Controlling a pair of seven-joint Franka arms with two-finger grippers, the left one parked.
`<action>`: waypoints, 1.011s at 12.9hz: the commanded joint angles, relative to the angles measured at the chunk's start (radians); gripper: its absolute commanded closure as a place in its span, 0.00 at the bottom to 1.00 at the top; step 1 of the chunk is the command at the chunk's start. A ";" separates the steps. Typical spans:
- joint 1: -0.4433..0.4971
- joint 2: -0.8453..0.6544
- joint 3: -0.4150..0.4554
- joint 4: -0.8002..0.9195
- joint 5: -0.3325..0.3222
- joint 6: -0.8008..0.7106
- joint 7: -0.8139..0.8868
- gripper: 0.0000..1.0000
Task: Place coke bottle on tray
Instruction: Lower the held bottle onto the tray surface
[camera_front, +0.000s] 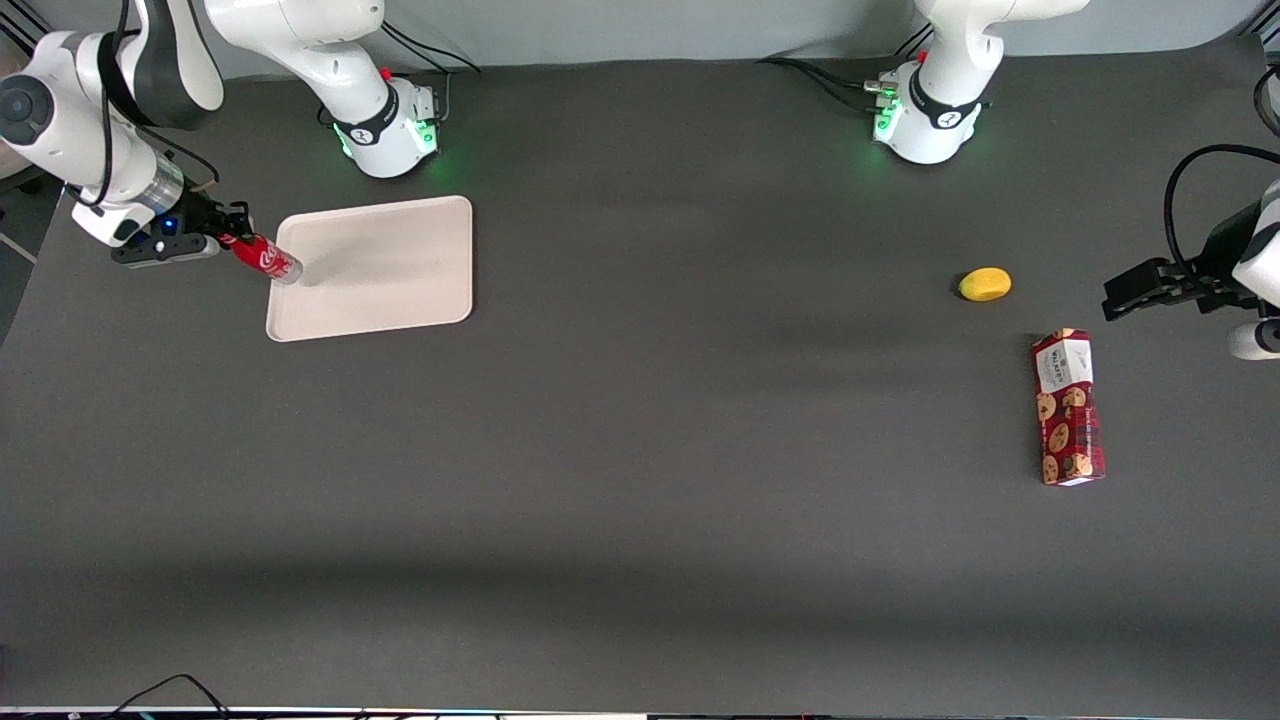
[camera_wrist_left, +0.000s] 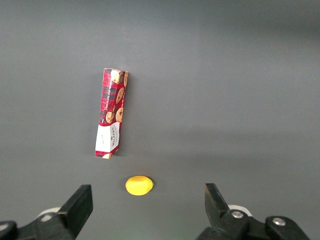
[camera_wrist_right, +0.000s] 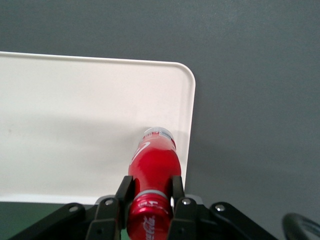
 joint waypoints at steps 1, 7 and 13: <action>-0.003 0.062 -0.037 -0.019 -0.021 0.091 -0.021 1.00; -0.003 0.102 -0.042 -0.034 -0.019 0.142 -0.016 0.23; -0.001 0.093 -0.054 0.001 -0.007 0.129 -0.011 0.00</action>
